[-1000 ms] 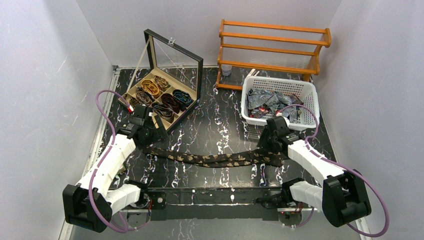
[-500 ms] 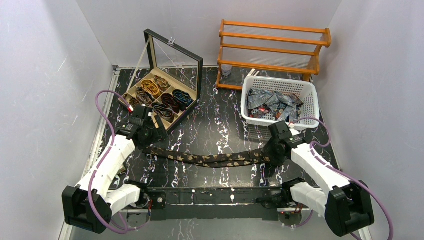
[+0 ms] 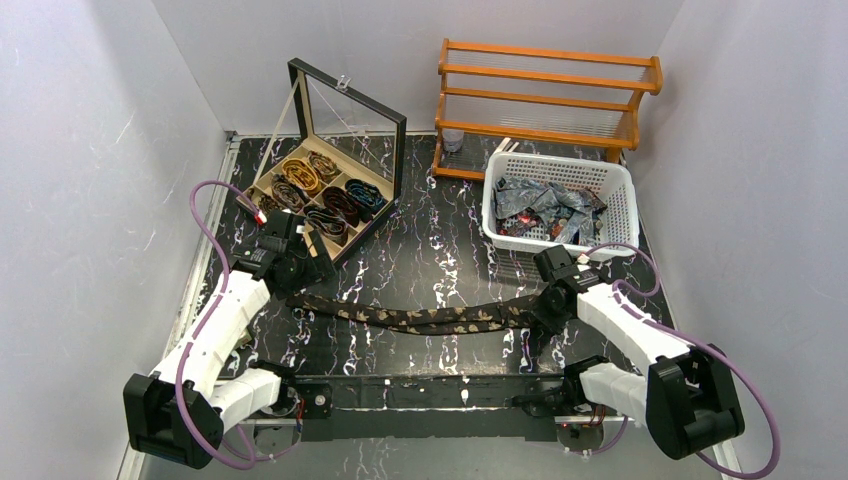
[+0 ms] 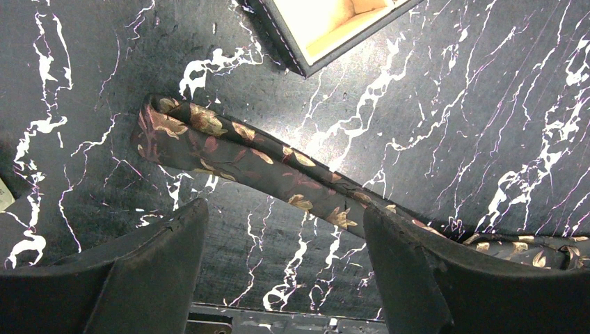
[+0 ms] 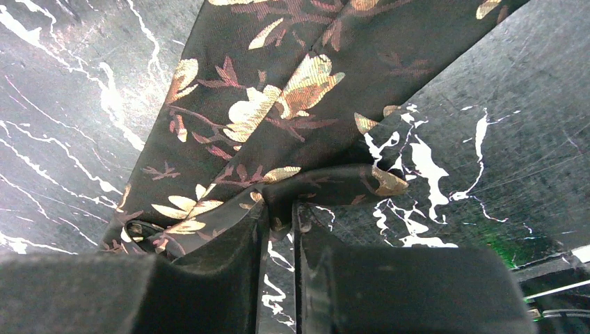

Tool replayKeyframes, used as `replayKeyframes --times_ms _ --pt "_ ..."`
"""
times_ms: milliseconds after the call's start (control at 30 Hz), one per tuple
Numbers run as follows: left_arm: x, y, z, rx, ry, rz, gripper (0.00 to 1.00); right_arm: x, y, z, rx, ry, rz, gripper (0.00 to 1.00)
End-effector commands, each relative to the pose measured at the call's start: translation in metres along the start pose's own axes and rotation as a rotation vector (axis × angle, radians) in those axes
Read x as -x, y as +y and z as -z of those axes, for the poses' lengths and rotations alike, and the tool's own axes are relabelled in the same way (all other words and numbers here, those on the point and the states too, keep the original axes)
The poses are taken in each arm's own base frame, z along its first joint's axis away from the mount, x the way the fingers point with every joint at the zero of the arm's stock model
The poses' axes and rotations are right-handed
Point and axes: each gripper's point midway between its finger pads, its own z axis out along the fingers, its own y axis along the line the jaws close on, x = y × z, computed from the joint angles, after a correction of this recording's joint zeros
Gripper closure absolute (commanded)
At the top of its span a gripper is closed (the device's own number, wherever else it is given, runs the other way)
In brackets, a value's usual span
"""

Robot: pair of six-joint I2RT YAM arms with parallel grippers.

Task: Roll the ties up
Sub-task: Flatten out the tie at the center of the board.

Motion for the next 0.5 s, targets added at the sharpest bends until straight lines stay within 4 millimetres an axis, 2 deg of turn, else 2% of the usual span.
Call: replayKeyframes --times_ms 0,167,267,367,467 --pt "0.004 0.002 0.009 0.001 -0.019 -0.004 0.21 0.018 0.009 0.018 0.034 -0.069 0.019 0.81" --pt "0.004 0.002 0.009 0.003 -0.016 -0.005 0.21 0.041 0.019 0.028 0.035 -0.143 0.090 0.80" --pt "0.004 0.003 0.009 0.008 -0.017 -0.005 0.21 0.048 0.020 0.026 0.005 -0.158 0.130 0.79" --pt "0.004 0.004 0.009 0.012 -0.015 -0.009 0.21 0.043 0.021 0.017 -0.008 -0.129 0.178 0.67" --pt "0.004 0.005 0.010 0.019 -0.015 -0.016 0.21 0.039 0.022 0.019 -0.018 -0.092 0.188 0.51"
